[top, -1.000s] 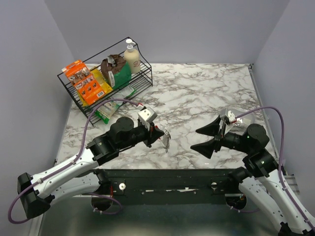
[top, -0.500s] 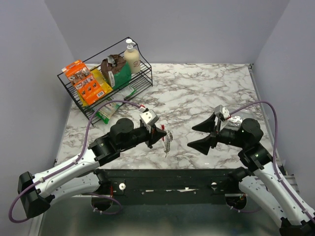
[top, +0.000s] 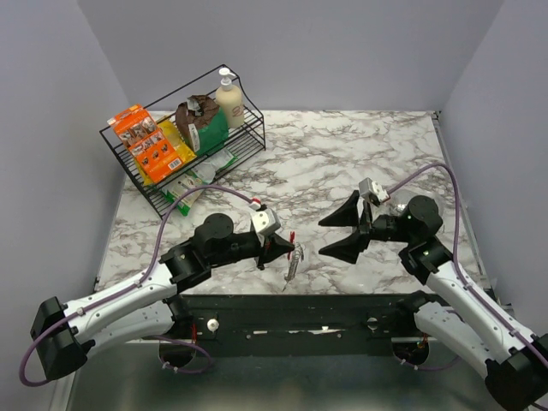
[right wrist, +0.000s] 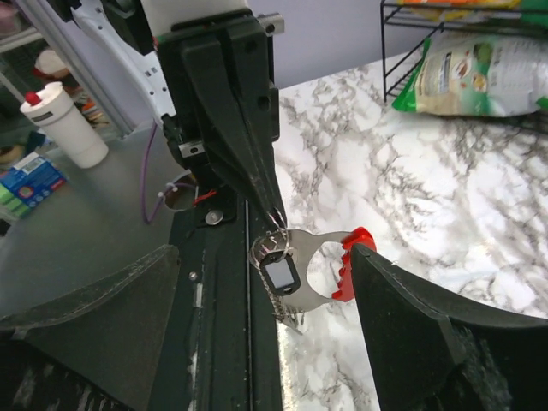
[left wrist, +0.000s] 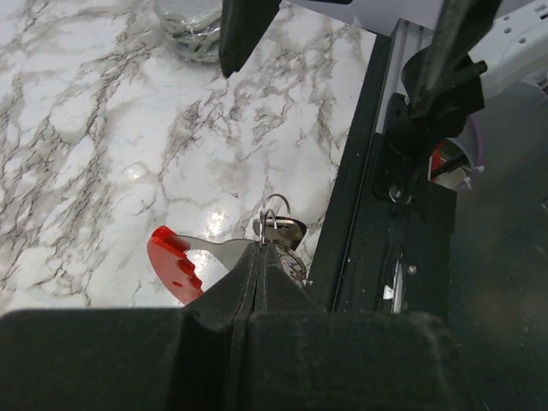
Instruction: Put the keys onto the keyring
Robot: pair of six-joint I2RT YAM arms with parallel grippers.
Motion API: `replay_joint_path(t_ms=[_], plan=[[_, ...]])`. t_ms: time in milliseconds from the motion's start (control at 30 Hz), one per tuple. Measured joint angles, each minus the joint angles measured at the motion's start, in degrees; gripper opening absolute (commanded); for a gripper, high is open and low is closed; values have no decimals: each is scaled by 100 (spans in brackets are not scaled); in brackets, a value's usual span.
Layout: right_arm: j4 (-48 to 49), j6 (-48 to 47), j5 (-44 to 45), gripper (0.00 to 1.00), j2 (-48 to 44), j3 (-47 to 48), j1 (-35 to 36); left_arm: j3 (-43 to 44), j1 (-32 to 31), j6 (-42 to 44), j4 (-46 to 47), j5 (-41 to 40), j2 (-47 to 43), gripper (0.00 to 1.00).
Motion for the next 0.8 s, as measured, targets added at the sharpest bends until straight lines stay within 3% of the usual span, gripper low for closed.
replay_joint_path(t_ms=[333,800], plan=[[1043,531,-286,65,-17,-273,2,-151,-4,-61,442,468,26,0],[1460,743,-260,57,415,-748,157,-149,-136,-339,1108,669,719,0]])
